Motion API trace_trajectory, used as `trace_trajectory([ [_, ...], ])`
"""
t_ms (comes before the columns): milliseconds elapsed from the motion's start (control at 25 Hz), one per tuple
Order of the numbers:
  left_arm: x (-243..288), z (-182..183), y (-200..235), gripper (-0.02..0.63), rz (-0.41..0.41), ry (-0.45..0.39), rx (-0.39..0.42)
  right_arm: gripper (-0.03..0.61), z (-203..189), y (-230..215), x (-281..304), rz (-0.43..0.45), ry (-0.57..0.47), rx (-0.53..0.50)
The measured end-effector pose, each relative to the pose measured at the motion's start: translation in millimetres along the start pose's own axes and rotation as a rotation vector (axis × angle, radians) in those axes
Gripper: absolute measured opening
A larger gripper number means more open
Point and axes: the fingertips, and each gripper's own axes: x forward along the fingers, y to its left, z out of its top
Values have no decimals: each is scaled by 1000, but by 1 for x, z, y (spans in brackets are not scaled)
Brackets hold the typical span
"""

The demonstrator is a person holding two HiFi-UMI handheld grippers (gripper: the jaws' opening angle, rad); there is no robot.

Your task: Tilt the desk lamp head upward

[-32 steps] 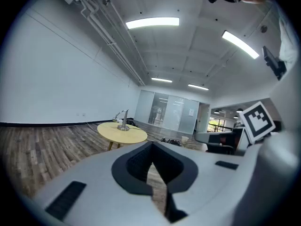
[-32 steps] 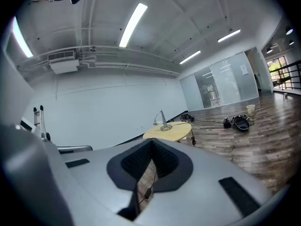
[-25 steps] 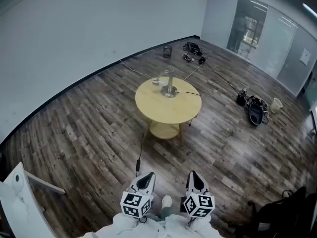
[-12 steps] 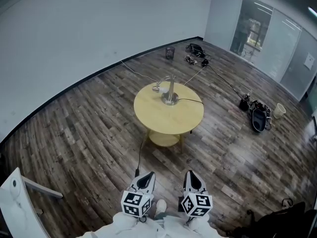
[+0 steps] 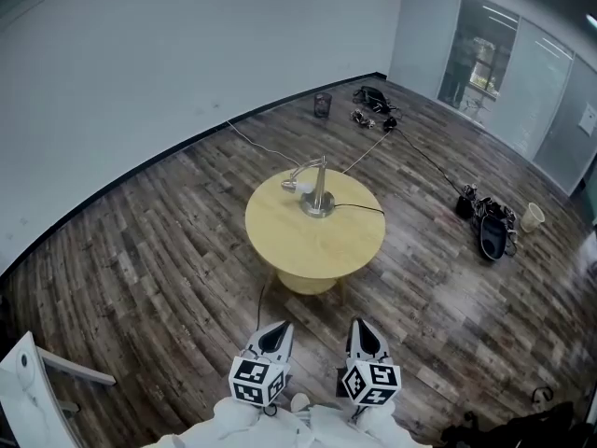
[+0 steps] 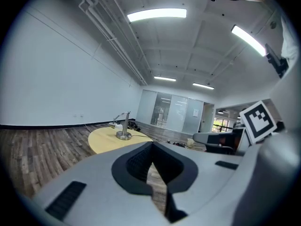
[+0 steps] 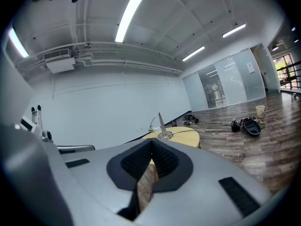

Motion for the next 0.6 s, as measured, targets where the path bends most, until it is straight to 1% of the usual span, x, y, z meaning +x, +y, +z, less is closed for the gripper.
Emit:
trace_trajectory([
  [320,50,9,13,0,29,-4,-9,10,6,-34,45,-3,19,-2],
  [600,79,19,29,0,45,20,-3,9,5,-38,78,18,49,25],
])
